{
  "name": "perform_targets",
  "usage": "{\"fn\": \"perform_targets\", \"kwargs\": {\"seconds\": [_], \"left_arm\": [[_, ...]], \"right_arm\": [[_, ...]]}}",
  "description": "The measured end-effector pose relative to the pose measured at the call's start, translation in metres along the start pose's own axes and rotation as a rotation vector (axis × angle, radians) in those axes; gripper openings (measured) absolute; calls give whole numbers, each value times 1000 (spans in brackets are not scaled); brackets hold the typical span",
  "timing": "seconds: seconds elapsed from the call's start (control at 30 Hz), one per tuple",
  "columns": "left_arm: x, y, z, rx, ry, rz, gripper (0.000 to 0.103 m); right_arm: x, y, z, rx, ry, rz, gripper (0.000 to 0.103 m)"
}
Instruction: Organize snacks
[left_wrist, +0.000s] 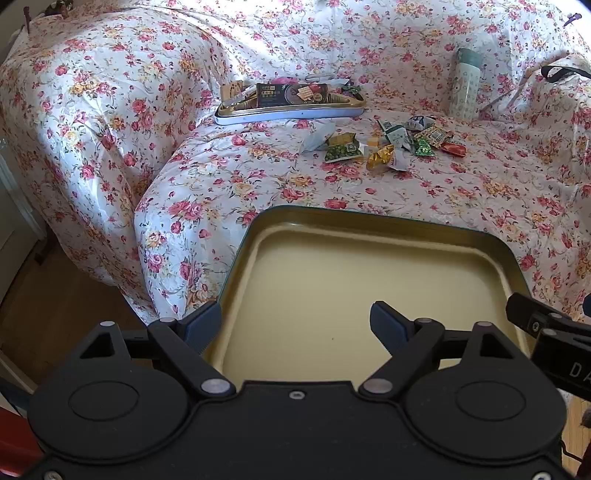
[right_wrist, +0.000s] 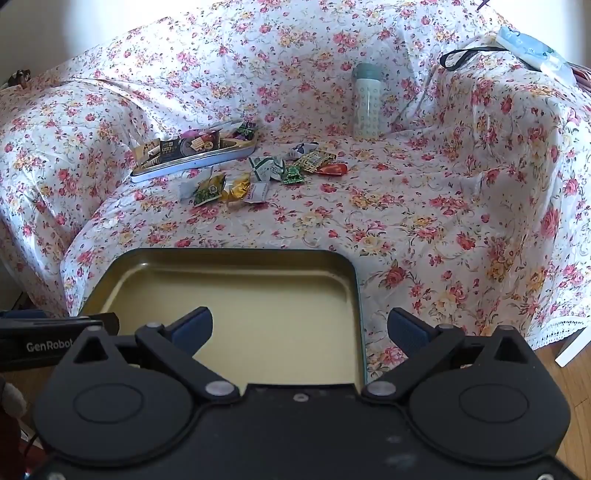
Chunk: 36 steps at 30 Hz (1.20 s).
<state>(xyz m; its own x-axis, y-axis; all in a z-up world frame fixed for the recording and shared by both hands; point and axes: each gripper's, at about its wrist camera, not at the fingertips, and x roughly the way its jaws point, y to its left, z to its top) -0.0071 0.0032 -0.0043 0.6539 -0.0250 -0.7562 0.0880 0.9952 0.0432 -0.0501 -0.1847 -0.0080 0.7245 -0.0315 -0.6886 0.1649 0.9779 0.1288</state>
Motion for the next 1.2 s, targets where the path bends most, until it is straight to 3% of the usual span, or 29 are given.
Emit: {"fn": "perform_targets", "kwargs": {"seconds": [1.2], "left_arm": [[-2, 2, -2, -5, -1, -7, 87]], "right_arm": [[2, 3, -2, -5, 16, 5, 103]]}}
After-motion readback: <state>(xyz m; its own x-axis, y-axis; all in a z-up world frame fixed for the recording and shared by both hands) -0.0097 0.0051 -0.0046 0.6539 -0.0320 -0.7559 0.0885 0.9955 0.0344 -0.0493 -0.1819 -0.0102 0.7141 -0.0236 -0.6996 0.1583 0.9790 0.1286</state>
